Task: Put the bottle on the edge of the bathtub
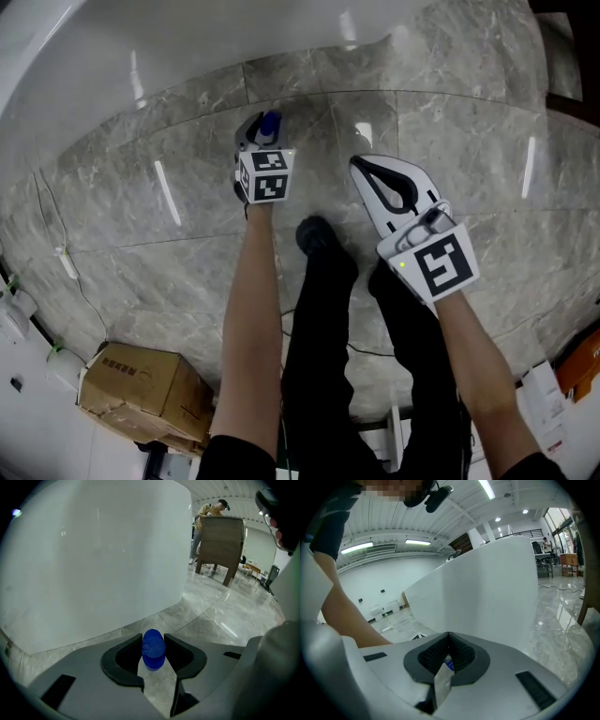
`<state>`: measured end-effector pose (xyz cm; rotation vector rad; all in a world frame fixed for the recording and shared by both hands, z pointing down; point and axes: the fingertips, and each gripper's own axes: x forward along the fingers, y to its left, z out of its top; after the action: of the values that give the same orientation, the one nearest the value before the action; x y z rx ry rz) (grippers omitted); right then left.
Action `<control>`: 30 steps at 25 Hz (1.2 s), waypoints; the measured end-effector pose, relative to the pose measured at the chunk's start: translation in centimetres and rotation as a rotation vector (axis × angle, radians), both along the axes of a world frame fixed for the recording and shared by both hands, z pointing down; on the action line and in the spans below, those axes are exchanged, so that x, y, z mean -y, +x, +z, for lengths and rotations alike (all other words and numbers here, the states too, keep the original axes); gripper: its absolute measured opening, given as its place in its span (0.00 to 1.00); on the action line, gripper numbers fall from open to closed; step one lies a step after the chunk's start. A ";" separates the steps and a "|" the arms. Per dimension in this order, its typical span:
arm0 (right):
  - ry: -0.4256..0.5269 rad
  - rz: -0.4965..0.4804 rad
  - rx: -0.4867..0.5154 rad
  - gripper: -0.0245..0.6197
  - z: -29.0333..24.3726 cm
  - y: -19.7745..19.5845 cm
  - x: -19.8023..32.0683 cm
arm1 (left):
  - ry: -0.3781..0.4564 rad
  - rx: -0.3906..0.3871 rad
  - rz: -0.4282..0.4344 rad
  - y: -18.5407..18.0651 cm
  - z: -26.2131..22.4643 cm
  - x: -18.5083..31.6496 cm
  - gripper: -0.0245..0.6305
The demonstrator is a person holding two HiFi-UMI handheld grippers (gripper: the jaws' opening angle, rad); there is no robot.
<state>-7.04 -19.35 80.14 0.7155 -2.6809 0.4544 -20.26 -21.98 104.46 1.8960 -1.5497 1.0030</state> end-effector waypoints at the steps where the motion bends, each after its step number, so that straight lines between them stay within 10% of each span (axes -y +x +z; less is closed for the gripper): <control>1: -0.005 0.002 0.005 0.06 -0.1 0.0 0.0 | -0.008 -0.002 0.002 -0.1 0.2 -0.2 0.27; 19: -0.013 0.004 0.009 0.06 -2.5 -0.2 0.6 | -0.071 0.001 0.035 -0.1 -0.9 -1.3 0.49; 30: 0.015 -0.027 0.007 0.06 -13.8 0.6 -1.2 | -0.034 -0.023 -0.029 1.1 -15.3 -4.2 0.41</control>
<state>-6.45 -18.14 66.30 0.6828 -2.6992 0.4316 -19.15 -17.75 89.17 1.8501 -1.5332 0.9854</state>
